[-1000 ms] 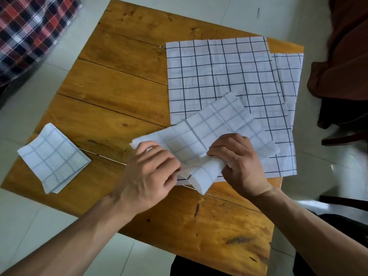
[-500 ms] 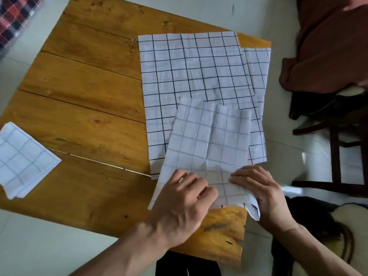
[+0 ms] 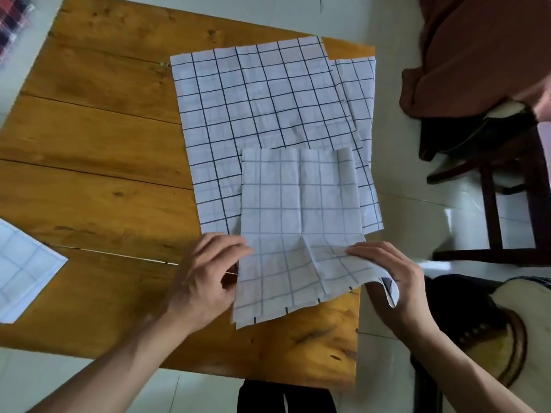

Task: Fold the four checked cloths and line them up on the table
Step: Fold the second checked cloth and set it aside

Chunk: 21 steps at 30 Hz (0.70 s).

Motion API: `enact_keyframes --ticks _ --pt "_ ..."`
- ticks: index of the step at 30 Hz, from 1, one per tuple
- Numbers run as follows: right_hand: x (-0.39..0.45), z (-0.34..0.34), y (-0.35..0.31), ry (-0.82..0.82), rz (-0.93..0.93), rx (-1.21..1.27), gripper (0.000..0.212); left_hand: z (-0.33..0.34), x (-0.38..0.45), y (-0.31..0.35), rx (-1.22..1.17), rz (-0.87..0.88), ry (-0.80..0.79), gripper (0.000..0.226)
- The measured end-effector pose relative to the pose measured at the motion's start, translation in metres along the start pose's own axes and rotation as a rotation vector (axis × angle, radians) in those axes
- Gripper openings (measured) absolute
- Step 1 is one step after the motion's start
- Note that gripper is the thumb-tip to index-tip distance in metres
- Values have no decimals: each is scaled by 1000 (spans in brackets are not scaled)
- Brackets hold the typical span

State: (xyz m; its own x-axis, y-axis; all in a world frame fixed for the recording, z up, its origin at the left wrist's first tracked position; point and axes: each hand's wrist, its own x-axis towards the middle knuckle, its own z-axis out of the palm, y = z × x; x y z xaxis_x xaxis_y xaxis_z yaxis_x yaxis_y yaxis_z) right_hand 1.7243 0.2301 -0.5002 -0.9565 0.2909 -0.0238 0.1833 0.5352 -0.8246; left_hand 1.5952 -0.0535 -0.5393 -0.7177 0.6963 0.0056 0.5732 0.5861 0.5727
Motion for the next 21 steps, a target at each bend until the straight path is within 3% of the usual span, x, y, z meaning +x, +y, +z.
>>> enact_keyframes --ticks 10,15,21 --pt "19 -4 0 64 43 30 69 16 30 -13 -87 -15 -23 37" --pt "38 1 5 103 187 -24 19 21 34 -17 -93 -26 36 27" --pt "75 5 11 103 245 -86 34 26 39 -9 -259 -288 184 33"
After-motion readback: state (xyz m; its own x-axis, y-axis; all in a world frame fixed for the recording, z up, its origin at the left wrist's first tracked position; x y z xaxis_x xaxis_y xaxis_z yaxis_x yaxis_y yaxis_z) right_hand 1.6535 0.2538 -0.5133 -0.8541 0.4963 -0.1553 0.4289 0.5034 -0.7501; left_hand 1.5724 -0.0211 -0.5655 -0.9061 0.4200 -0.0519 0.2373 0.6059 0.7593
